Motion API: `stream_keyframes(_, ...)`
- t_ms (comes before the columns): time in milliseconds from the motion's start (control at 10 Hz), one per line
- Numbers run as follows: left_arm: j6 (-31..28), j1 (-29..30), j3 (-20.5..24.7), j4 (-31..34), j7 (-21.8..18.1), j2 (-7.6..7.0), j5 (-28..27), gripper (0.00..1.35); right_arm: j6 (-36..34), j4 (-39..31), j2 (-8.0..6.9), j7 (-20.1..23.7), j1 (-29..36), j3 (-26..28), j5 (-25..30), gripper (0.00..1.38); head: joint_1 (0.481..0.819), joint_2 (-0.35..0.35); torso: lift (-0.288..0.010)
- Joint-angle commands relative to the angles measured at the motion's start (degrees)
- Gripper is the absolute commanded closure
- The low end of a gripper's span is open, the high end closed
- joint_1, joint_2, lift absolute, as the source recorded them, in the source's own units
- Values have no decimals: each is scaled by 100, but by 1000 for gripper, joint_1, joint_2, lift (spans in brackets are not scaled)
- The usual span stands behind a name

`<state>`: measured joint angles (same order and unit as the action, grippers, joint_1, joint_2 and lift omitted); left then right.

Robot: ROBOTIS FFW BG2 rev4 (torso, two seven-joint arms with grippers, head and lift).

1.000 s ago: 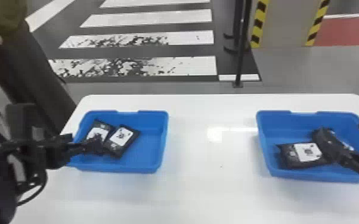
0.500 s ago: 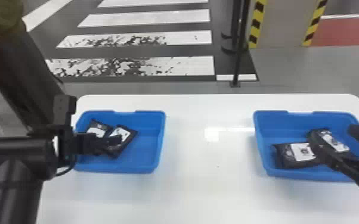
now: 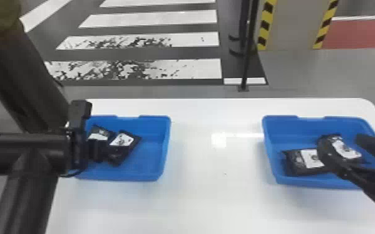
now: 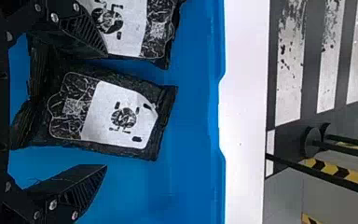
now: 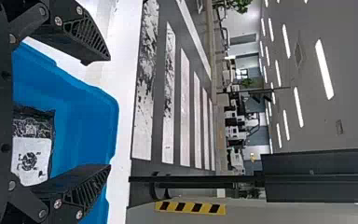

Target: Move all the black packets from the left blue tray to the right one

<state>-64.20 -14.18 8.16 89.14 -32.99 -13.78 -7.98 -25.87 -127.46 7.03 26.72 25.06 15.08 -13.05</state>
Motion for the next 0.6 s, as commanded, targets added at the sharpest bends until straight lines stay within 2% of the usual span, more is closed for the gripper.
stream_keyframes(0, 8, -101, -142, -189, -41, -28, 55, 407, -14, 12, 0, 0, -3, 0, -20, 219, 695, 100, -140)
stream_keyframes(100, 22, -144, -188, -259, -94, -37, 55, 837, -28, 54, 0, 0, -3, 0, -89, 219, 695, 92, -140)
stream_keyframes(200, 121, -115, -165, -259, -129, -37, 67, 1021, -28, 68, 0, 0, -3, 0, -112, 219, 695, 89, -140)
stream_keyframes(300, 205, -87, -119, -245, -164, -37, 55, 1118, -56, 96, 0, 9, -3, 0, -158, 219, 695, 86, -140)
stream_keyframes(400, 318, -31, -73, -245, -217, -46, -13, 1116, -56, 139, 0, 9, -3, -12, -226, 219, 695, 85, -140)
stream_keyframes(500, 697, 81, -28, -189, -357, -46, -36, 1121, -56, 111, 0, 35, -3, -12, -238, 219, 695, 89, -140)
